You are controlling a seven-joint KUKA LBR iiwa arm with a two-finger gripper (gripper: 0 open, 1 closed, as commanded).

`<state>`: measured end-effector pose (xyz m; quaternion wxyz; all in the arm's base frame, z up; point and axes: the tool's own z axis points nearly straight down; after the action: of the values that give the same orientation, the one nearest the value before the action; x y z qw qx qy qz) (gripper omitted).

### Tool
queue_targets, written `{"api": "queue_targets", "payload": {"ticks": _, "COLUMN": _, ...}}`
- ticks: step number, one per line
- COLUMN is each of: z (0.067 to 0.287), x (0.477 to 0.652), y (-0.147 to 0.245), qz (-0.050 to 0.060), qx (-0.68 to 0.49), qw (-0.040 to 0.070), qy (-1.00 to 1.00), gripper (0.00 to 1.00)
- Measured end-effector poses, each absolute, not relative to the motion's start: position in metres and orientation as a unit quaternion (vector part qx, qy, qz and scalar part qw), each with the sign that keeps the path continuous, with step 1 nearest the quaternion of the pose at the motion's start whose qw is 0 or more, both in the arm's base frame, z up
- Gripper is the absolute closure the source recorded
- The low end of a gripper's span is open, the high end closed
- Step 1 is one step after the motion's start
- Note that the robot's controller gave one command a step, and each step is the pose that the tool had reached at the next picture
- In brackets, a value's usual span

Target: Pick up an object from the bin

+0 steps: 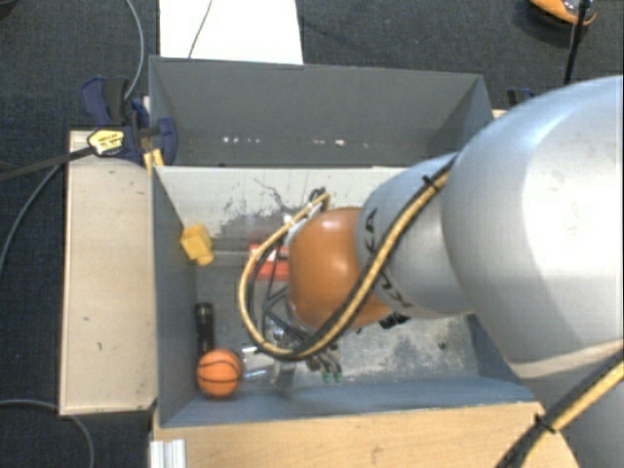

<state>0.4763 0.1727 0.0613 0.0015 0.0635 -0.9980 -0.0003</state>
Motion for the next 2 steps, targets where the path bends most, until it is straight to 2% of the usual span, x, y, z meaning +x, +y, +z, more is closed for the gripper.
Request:
{"api": "queue_targets", "payload": {"ticks": 1, "z": 0.081, "x": 0.474, "y": 0.172, "qz": 0.000, "qx": 0.062, "qw": 0.005, "qy": -0.998, "gripper": 1.00}}
{"api": "queue_targets", "payload": {"ticks": 2, "z": 0.172, "x": 0.478, "y": 0.173, "qz": -0.001, "qx": 0.062, "qw": -0.001, "qy": -0.998, "gripper": 1.00}}
